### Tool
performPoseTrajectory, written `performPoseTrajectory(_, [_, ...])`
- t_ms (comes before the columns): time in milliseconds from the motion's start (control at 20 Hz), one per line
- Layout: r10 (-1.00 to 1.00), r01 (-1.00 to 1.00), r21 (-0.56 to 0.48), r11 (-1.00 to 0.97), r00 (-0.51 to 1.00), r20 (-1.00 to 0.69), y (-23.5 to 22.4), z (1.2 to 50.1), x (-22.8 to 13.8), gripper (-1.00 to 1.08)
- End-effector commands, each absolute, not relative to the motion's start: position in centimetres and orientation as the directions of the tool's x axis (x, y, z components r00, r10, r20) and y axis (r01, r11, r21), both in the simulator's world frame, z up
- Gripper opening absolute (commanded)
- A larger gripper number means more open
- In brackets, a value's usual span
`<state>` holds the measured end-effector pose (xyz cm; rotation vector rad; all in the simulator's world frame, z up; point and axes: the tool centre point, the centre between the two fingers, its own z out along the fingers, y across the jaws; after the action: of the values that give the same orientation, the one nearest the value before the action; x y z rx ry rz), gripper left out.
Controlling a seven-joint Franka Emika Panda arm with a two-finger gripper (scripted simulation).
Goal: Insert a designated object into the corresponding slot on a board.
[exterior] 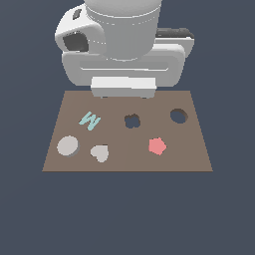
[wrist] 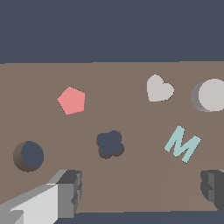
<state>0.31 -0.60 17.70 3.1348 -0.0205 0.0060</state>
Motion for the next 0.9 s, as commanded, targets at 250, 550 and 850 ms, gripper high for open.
performPoseTrajectory(250, [-0.002, -0.002, 0.007, -1.0, 1.0, 0.004, -0.9, 17.5, 0.3, 1.0])
performPoseTrajectory(550, [0.04, 0.04, 0.006, -0.999, 0.999, 0.003, -2.2, 16.7, 0.4, 1.0])
performPoseTrajectory(850, [0.114, 0.114, 0.005, -0.993, 0.993, 0.003, -4.4, 15.2, 0.7, 1.0])
